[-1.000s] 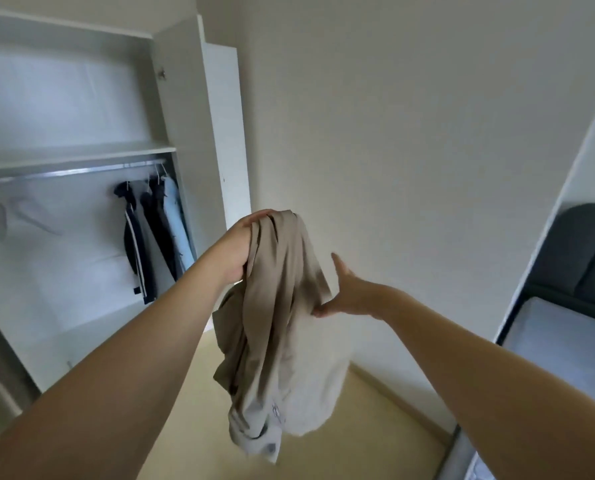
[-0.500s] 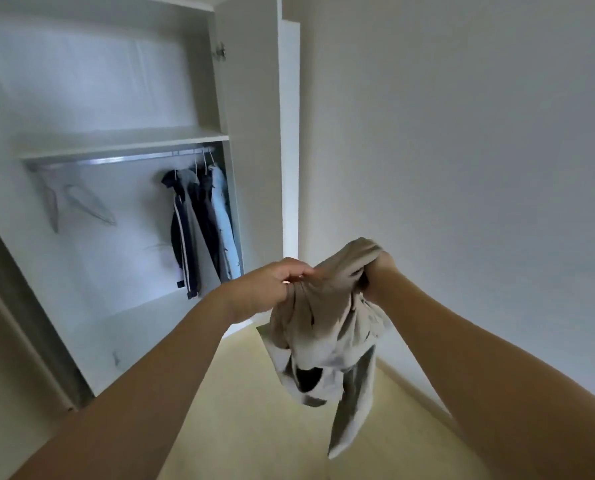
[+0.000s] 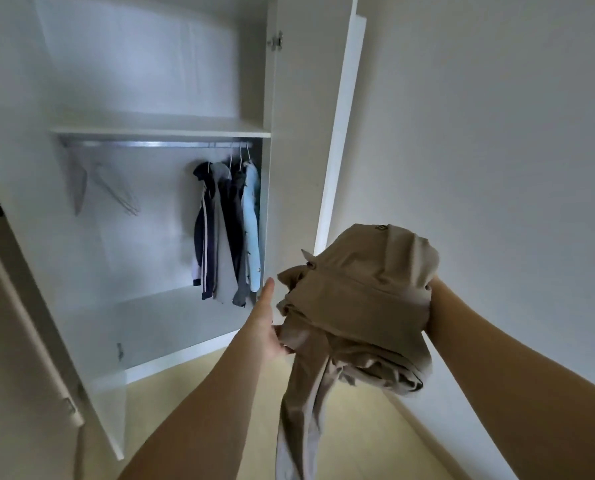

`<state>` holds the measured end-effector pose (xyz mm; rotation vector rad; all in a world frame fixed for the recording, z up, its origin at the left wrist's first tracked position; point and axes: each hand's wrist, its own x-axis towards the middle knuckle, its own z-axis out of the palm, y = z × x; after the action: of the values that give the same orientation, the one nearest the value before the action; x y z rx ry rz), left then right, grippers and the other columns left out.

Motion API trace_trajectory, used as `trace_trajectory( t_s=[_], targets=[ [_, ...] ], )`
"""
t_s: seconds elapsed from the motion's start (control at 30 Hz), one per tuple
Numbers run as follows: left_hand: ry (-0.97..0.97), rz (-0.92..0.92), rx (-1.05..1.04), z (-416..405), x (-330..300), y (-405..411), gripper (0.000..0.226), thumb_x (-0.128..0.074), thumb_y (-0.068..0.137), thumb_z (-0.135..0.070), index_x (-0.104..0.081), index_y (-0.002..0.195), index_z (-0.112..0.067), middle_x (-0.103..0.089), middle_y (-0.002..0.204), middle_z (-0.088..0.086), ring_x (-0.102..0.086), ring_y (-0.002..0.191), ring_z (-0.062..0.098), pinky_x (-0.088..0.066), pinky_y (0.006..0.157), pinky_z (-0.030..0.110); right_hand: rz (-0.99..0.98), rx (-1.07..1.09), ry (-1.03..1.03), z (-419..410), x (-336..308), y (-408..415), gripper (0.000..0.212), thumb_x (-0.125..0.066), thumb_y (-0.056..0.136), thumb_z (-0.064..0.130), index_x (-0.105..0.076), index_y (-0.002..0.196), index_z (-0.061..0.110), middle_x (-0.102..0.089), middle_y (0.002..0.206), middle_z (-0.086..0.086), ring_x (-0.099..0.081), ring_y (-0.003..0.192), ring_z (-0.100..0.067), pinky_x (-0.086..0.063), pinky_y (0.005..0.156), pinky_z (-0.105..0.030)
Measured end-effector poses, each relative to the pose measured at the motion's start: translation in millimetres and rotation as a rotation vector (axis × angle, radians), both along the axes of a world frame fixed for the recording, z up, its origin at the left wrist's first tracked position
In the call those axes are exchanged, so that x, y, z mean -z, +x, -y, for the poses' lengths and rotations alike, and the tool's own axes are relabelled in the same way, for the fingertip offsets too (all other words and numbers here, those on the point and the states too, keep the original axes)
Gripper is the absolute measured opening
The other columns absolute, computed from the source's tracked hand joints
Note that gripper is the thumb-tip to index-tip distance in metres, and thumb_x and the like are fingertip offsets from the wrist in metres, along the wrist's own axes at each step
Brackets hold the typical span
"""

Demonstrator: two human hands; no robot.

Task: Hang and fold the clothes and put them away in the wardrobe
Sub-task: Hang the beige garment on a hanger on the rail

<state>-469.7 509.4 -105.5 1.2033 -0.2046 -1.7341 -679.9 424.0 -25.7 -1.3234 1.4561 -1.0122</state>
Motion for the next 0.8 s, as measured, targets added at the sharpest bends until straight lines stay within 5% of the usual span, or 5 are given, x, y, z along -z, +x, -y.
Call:
trace_trajectory(
  t_s=[0.07,0.2,0.4,0.63,0.8],
  targets=[
    [-0.068,-0.024,-0.032,31.6,-6.3,6.2,0.063,-0.069,0.072,-0.066,-0.064,0.108,-0.013,-0.071,0.107,0.014,-0.065,0.1,0.036,-0.052,0.087,0.048,-0.02,-0.038,0.027,8.6,-11.7,15.3,0.024,-0.029,0.103,0.005,-0.051,0.094,0.003,-0.051,0.093,-0.009,-0.062,0.061,0.009,-0.036,0.038,-0.004],
    [-0.097,0.176,-0.086,113.6,-17.5,20.5,0.015,-0.062,0.09,-0.022,-0.068,0.09,-0.008,-0.07,0.096,0.014,-0.064,0.088,0.028,-0.051,0.084,0.039,-0.178,-0.194,0.096,46.6,-22.8,20.1,0.028,-0.046,0.098,0.007,-0.046,0.07,0.009,-0.045,0.073,-0.001,-0.047,0.077,-0.019,-0.04,0.057,-0.011],
    [-0.328,0.306,-0.218,198.6,-56.3,78.5,0.017,-0.051,0.097,-0.014,-0.067,0.097,-0.008,-0.069,0.087,0.011,-0.066,0.077,0.024,-0.053,0.067,0.034,-0.388,-0.712,0.459,123.8,21.7,33.7,0.032,-0.047,0.097,0.006,-0.052,0.129,0.004,-0.056,0.131,-0.012,-0.054,0.116,-0.021,-0.043,0.103,-0.034],
    [-0.591,0.386,-0.162,249.5,-105.0,141.2,0.02,-0.047,0.095,-0.003,-0.063,0.098,-0.014,-0.072,0.086,0.007,-0.07,0.075,0.02,-0.057,0.064,0.028,-0.818,-0.988,0.374,209.6,25.3,136.3,0.07,-0.058,0.09,0.005,-0.025,0.148,0.024,-0.034,0.151,-0.007,-0.039,0.135,-0.031,-0.044,0.103,-0.038],
    [-0.674,0.493,-0.153,291.7,-118.7,198.8,0.022,-0.046,0.093,0.0,-0.063,0.093,-0.014,-0.073,0.084,0.007,-0.069,0.079,0.021,-0.056,0.07,0.031,-0.416,-0.79,0.123,289.0,6.1,222.7,0.099,-0.072,0.079,0.007,-0.005,0.151,0.026,-0.029,0.151,-0.01,-0.036,0.133,-0.031,-0.037,0.104,-0.034]
  ],
)
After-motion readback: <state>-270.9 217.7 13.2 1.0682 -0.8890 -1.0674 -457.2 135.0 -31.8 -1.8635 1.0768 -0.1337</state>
